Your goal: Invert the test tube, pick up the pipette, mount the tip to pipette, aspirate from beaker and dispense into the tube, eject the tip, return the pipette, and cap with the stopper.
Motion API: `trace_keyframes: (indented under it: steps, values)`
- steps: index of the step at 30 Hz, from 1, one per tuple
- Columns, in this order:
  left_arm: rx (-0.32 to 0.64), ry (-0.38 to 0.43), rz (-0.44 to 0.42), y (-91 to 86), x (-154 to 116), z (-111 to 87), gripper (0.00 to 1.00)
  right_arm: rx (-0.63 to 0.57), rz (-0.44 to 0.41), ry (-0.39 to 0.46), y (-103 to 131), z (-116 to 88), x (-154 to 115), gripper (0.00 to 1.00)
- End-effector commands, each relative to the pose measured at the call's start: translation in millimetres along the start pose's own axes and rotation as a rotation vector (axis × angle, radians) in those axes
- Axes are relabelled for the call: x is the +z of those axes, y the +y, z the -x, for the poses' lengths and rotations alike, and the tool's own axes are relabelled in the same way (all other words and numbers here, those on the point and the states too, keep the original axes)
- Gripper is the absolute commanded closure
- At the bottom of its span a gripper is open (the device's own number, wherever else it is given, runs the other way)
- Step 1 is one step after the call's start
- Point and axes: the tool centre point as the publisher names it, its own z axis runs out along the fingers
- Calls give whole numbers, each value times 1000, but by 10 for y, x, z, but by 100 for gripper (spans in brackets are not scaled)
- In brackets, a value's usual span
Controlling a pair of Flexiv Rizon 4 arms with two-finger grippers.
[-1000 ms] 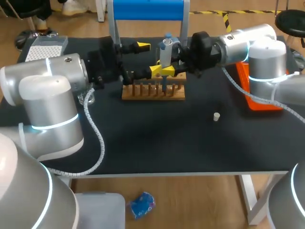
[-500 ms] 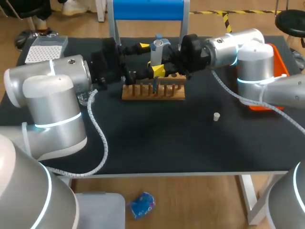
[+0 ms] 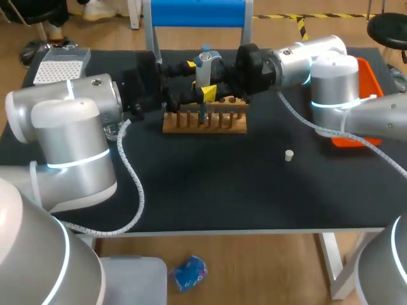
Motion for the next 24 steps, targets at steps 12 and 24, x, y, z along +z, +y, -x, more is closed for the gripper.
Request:
trace_keyframes:
  steps: [12, 24]
  values:
    - [-14, 4, 4, 33, 56, -27, 49, 11, 4, 0, -6, 11, -17, 100]
    - [-11, 2, 23, 75, 49, -14, 55, 16, 2, -2, -6, -1, -18, 100]
